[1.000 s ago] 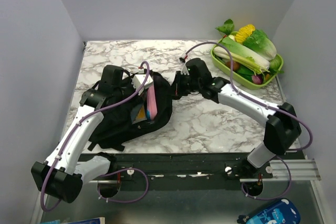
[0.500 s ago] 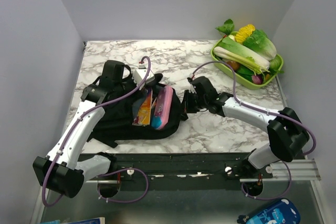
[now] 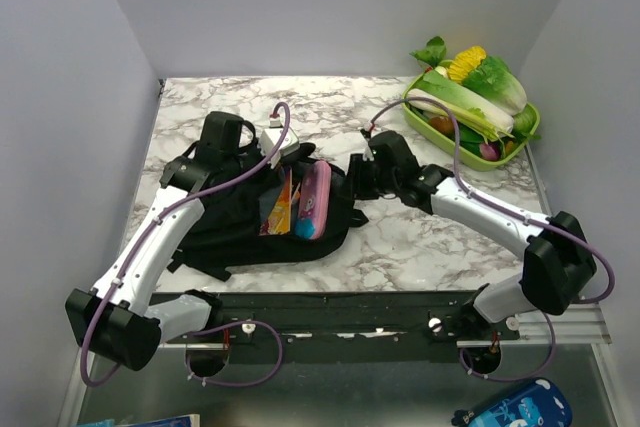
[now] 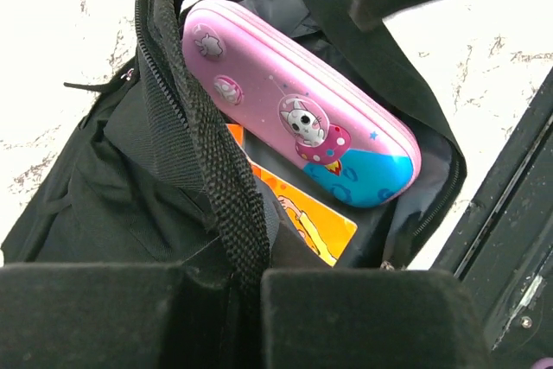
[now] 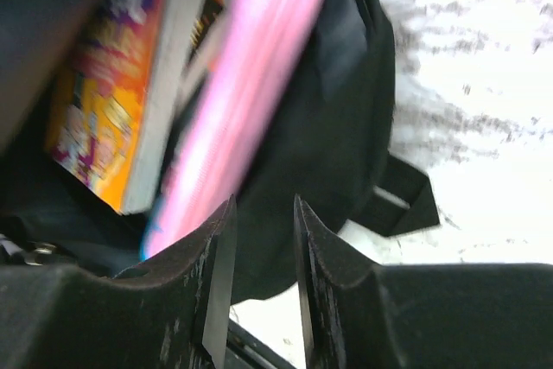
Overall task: Pack the student bag
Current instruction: Adjust the student bag at the center of the board.
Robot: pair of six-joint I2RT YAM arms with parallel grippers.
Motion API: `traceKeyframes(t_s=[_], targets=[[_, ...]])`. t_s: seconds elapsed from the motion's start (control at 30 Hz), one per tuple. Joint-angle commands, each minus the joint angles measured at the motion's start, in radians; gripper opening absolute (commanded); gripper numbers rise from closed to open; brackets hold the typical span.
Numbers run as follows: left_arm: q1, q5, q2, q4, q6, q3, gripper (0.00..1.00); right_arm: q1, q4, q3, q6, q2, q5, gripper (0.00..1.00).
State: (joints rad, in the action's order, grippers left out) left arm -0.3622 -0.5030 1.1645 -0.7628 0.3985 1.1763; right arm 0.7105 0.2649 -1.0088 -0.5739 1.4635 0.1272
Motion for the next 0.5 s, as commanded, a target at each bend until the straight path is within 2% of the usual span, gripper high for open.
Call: traceKeyframes(t_s=[0.0,0.1,0.33,0.47], targets=[[-0.004,-0.052,-0.043,0.031,0.005,-0.017,0.09,0.003,0.051,-0.144,0.066,0.024,-0.121,0.41],[-0.006,-0.058,-0.051,0.025,0.007,-0.032,0.09,0.003,0.04,-0.181,0.063,0.038,-0.184,0.41],[-0.009,-0.057,-0.06,0.025,0.003,-0.041,0.09,0.003,-0.009,-0.218,0.048,0.158,-0.133,0.39],[-0.009,-0.057,-0.063,0.023,0.007,-0.041,0.09,0.004,-0.006,-0.197,0.019,0.231,-0.086,0.3]])
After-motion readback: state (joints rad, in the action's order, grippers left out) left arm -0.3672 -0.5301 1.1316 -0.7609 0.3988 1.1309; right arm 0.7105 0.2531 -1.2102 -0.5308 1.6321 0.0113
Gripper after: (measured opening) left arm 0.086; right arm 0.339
